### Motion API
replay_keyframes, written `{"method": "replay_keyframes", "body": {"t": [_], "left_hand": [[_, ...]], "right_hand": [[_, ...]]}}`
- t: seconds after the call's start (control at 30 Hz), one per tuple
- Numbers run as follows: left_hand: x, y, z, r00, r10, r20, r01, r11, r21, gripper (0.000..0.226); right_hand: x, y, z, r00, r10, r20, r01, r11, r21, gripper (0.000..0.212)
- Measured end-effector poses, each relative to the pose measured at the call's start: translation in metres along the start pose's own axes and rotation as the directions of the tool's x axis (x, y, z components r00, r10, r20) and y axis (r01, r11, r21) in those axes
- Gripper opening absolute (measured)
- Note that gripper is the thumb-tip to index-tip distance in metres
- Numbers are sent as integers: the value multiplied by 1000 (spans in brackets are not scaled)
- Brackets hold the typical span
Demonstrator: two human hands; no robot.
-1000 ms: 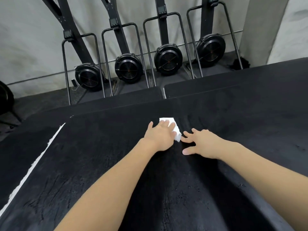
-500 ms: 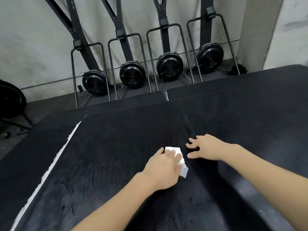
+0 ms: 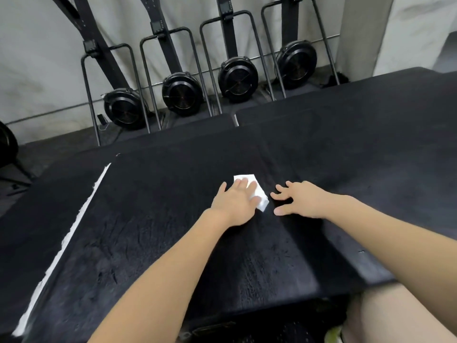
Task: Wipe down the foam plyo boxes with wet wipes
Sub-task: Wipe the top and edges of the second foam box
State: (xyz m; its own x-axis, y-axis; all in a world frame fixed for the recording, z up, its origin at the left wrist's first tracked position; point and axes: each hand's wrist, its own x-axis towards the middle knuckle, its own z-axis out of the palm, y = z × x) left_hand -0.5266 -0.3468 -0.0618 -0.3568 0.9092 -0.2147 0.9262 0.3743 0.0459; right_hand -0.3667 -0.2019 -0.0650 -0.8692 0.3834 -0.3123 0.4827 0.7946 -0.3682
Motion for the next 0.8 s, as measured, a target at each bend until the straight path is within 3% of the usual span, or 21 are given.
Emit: {"method": "replay_keyframes", "body": {"t": [0.13, 0.4, 0.53, 0.63, 0.8], "left_hand": [[0, 3, -2, 1000, 15, -3, -15, 1000, 25, 58], [-120, 43, 29, 964, 216, -152, -214, 976, 33, 46], [-145, 51, 28, 957, 266, -114, -253, 960, 118, 62], [-118, 39, 23, 976, 202, -85, -188, 970, 153, 70], [-58, 23, 16, 996, 62, -60, -56, 994, 98, 49]], "right_hand": [[-1, -2, 0, 1000, 1, -9, -1, 1000, -15, 63], [-1, -1, 4, 1000, -10, -5, 10, 1000, -24, 62], [-2, 1, 5, 1000, 8, -4, -8, 1000, -19, 62], [-3, -1, 4, 1000, 15, 3, -15, 998, -53, 62], [-9, -10, 1, 999, 41, 14, -38, 983, -177, 61]]}}
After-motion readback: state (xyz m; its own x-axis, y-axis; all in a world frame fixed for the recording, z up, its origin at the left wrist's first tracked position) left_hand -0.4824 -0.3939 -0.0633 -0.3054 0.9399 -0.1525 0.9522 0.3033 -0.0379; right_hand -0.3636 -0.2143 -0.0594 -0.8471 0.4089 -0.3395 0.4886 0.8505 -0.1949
